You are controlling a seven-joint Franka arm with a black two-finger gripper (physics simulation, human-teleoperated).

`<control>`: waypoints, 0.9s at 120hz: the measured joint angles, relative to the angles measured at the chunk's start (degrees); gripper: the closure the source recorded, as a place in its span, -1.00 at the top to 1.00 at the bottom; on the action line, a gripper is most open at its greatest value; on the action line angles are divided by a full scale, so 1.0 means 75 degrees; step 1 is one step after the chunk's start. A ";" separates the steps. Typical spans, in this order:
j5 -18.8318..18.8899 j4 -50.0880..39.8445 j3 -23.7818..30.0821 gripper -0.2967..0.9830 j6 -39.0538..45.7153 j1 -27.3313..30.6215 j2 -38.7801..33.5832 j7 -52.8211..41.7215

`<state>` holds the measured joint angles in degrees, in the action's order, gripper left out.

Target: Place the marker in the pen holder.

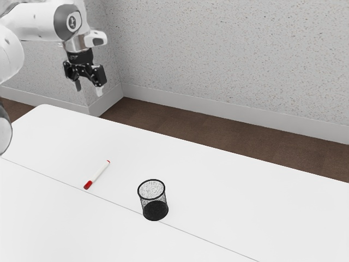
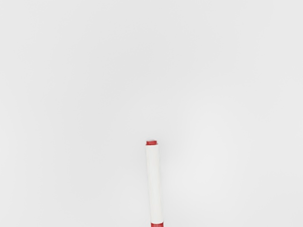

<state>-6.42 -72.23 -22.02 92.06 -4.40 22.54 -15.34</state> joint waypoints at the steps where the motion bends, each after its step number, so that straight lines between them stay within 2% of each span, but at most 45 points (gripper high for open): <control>1: -0.0001 -0.0002 0.0002 0.51 0.0043 0.0000 0.0074 0.0006; 24: -0.0052 -0.0105 0.0033 0.51 0.0760 0.0019 0.1087 0.0114; 36: -0.0245 -0.0448 -0.0024 0.51 0.0958 0.0007 0.1177 0.0119; 56: -0.0295 -0.1156 -0.0136 0.51 0.1135 0.0003 0.1134 -0.0026; 62: -0.0251 -0.1679 -0.0135 0.51 0.1294 -0.0014 0.0917 -0.0081; 81: 0.0104 -0.4498 -0.0058 0.51 0.2603 -0.0046 -0.0491 -0.0224; 108: 0.0778 -0.6225 -0.0044 0.51 0.4465 -0.0152 -0.1205 -0.0364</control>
<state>-0.59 -118.92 -22.35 125.55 -5.54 13.50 -18.07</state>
